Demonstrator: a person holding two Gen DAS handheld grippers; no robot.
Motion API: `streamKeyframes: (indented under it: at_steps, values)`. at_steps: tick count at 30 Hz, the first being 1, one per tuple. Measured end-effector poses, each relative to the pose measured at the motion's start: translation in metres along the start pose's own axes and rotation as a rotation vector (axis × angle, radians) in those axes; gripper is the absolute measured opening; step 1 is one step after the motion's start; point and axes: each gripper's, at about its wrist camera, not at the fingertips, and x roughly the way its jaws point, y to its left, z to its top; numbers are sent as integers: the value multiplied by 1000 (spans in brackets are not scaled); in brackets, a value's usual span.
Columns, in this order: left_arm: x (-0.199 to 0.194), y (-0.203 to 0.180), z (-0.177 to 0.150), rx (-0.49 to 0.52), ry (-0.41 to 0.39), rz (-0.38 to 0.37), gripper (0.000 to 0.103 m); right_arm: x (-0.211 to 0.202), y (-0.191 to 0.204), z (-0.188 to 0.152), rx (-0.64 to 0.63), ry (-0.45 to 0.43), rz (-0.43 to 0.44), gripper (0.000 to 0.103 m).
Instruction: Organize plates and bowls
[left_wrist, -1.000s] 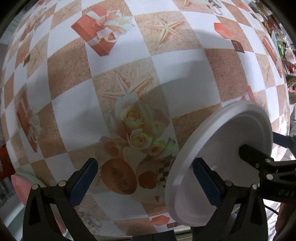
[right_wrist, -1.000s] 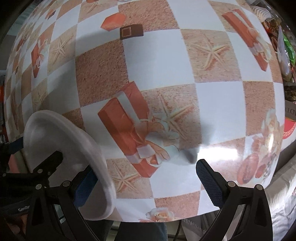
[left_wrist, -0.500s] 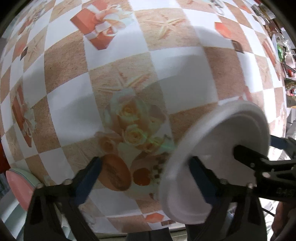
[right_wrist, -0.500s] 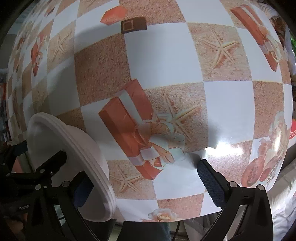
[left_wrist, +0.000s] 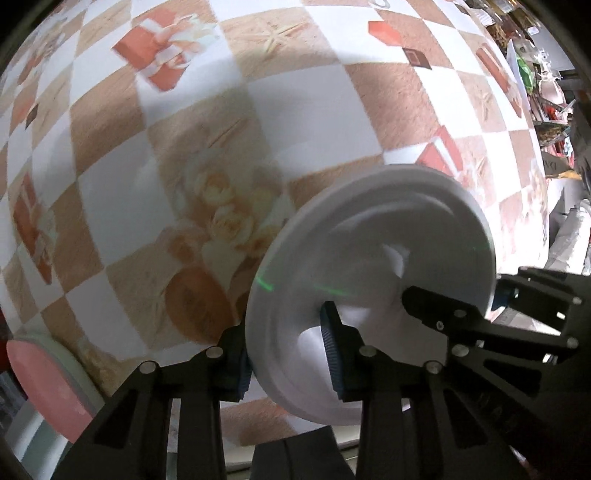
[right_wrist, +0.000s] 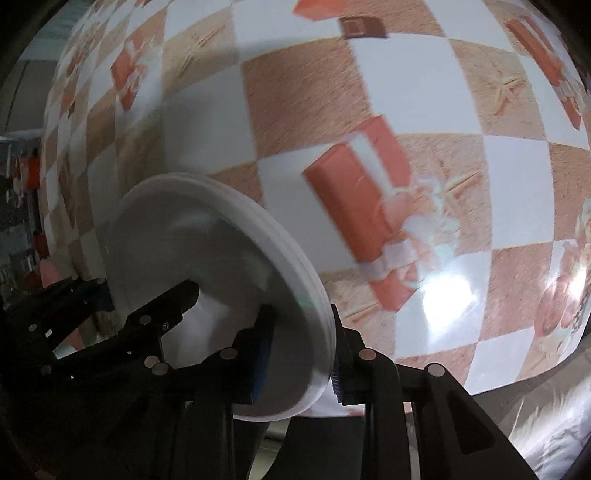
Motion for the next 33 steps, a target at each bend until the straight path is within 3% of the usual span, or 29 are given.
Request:
streamKeyframes:
  at_steps: [17,24,33]
  values:
    - [-41,87,-61,-179,-120,-21,36,-5,82,21,-184,-7,-52,30]
    - [-56,124,-86,-259,-166,-29,36,-3,142,26,-274,-18,-77,30]
    - [-80,148,-98,-308,-219,-40,36,-7,187,29,-329,-41,-105,30]
